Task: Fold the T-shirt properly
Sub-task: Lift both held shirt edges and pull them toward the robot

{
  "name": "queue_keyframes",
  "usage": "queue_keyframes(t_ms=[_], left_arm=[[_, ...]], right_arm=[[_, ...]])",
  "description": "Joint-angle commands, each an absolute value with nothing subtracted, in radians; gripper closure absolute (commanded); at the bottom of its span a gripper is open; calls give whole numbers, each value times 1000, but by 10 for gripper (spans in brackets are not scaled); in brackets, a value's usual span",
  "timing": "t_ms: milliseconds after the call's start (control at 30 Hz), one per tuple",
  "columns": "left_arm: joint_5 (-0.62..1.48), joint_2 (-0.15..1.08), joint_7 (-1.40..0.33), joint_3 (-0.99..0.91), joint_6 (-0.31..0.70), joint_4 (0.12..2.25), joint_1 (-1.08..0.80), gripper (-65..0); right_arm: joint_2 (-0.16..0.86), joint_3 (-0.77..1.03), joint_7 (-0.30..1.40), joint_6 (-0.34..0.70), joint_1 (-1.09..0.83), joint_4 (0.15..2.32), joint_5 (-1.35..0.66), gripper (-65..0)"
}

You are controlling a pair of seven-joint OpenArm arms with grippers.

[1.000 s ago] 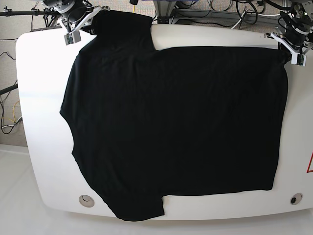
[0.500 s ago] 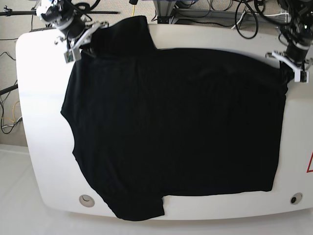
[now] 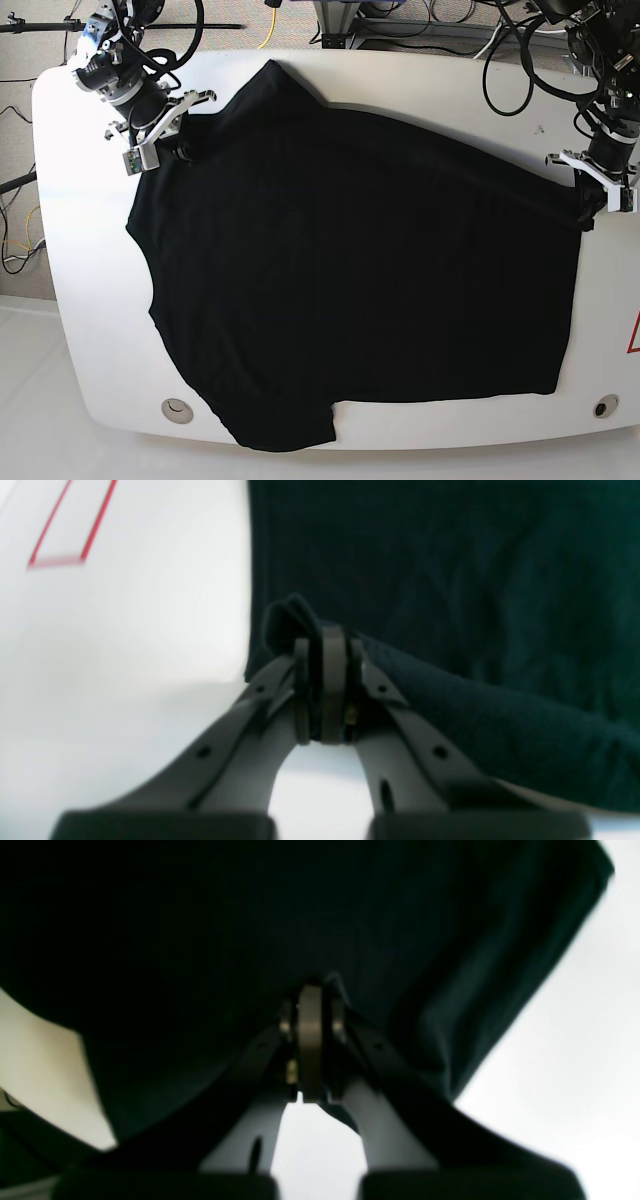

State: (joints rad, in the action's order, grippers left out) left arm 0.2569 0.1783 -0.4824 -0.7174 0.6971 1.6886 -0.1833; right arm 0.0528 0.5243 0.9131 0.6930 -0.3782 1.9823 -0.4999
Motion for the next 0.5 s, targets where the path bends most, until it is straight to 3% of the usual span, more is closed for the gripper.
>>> queue_keyframes(t_ms=[0,467], left_arm=[[281,198,-480,-713,694,1717,-163,0],[282,207,-528,-706,601,1645,-61,0]], right_arm=[[77,538,904,698,-346,1966,-514,0],[125,535,923,698,-207,1857,-514,0]])
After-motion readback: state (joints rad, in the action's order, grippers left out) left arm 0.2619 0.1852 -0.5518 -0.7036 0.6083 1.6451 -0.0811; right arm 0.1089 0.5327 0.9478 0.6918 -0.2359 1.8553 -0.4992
